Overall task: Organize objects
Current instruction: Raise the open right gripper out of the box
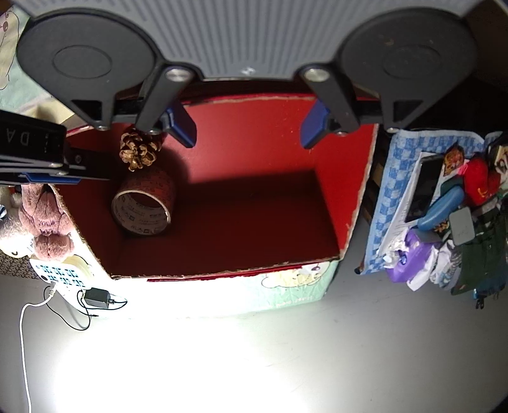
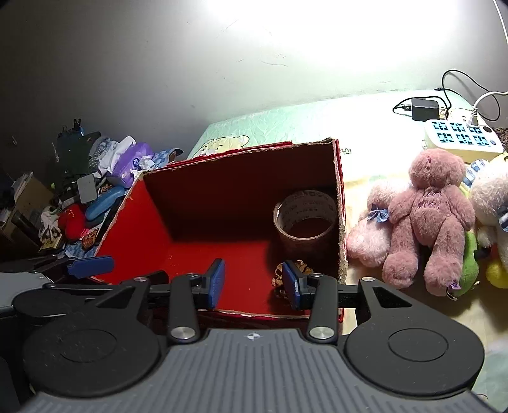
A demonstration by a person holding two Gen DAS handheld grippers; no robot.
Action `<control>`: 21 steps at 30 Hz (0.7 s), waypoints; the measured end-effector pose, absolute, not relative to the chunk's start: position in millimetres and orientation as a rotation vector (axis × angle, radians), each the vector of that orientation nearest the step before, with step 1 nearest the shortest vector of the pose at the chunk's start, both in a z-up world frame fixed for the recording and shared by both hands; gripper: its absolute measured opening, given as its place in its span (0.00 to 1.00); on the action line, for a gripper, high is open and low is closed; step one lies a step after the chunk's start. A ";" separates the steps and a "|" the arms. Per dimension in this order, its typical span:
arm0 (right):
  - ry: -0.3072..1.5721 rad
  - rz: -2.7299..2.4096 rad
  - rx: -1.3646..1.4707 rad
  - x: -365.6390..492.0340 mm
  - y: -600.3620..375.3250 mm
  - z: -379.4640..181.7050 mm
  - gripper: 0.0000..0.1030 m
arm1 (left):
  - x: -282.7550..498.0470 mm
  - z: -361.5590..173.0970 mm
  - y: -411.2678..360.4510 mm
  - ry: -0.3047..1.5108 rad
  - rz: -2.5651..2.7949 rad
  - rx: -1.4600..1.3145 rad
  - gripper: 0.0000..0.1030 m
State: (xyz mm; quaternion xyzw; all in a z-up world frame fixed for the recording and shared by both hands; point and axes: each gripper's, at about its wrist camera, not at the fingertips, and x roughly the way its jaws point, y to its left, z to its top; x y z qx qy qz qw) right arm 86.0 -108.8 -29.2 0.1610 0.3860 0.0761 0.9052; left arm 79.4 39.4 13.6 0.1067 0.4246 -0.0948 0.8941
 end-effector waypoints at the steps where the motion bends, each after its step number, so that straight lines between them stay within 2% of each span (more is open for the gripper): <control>1: 0.792 0.166 0.334 83.0 -109.3 -29.3 0.42 | 76.9 14.2 39.4 0.880 -0.190 0.219 0.73; 21: 0.807 0.298 0.411 41.9 -139.3 -42.3 0.40 | 25.2 22.4 33.5 0.868 -0.088 0.191 0.74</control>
